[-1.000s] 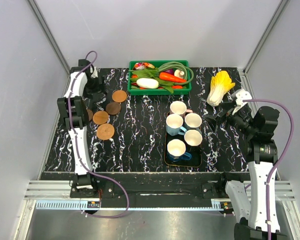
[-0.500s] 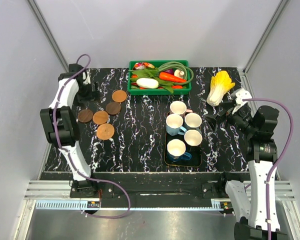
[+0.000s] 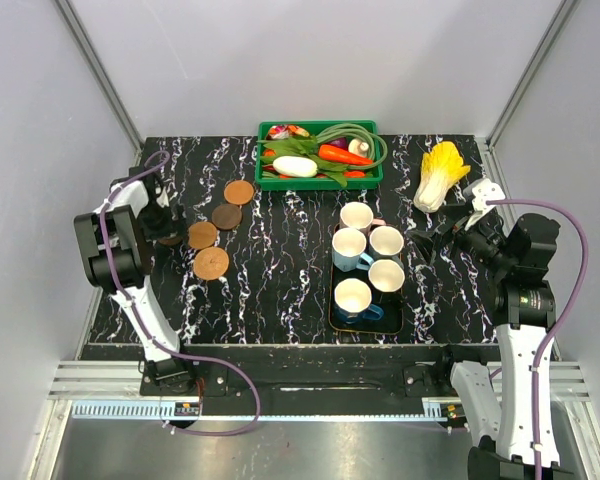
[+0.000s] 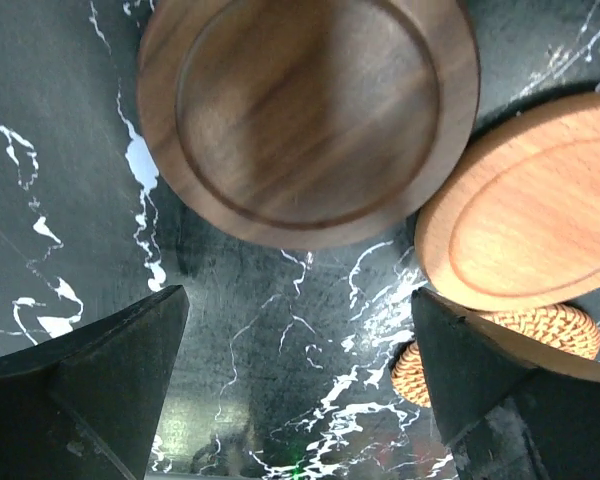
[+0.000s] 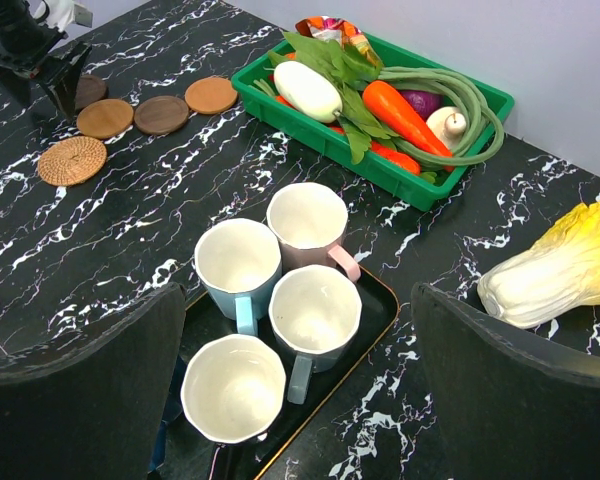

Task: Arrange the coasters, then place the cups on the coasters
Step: Move the coaster to the center of the board.

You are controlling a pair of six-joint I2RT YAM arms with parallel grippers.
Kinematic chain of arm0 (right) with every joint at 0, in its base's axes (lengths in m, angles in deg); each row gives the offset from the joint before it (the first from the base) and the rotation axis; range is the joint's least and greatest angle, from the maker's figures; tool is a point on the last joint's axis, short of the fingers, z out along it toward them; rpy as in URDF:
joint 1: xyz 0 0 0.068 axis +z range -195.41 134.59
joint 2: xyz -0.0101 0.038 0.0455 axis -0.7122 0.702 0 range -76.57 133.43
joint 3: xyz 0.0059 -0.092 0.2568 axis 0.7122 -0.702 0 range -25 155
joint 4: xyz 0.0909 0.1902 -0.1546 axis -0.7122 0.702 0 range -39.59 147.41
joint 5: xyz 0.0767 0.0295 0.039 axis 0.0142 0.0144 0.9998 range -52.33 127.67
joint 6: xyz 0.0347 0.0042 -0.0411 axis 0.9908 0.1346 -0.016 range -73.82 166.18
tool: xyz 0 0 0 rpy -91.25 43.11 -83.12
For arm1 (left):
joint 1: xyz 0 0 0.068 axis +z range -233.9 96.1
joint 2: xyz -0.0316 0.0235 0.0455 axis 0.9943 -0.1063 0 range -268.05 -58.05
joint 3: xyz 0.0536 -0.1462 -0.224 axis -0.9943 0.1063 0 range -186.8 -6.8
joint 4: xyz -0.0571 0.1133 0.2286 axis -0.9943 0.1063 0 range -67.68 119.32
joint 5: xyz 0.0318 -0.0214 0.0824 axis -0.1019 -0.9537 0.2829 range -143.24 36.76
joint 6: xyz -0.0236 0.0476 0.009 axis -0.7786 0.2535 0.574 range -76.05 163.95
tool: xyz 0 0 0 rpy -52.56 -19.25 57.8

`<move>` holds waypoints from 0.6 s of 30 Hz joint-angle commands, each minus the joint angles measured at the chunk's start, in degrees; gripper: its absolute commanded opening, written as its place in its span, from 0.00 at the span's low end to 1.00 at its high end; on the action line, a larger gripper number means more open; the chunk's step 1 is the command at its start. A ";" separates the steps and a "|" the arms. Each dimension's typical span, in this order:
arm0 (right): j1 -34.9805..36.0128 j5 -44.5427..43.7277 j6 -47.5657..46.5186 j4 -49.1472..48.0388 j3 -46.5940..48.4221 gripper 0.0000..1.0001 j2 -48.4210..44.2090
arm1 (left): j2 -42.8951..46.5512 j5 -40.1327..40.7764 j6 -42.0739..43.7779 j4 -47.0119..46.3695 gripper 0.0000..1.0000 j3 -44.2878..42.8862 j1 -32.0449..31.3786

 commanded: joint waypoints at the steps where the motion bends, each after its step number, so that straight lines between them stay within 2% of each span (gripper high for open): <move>1: -0.28 -0.09 0.23 -0.94 0.26 1.00 -0.04 | -2.54 0.62 -0.42 -2.42 0.99 -3.23 0.24; 12: -0.28 -0.01 0.23 -1.03 0.35 1.00 0.04 | -10.28 -6.41 -2.17 -1.37 0.99 -12.02 -0.11; 18: -0.28 -0.18 0.23 -0.94 0.35 1.00 0.13 | -14.32 -7.12 -4.10 0.39 0.99 -19.40 -1.07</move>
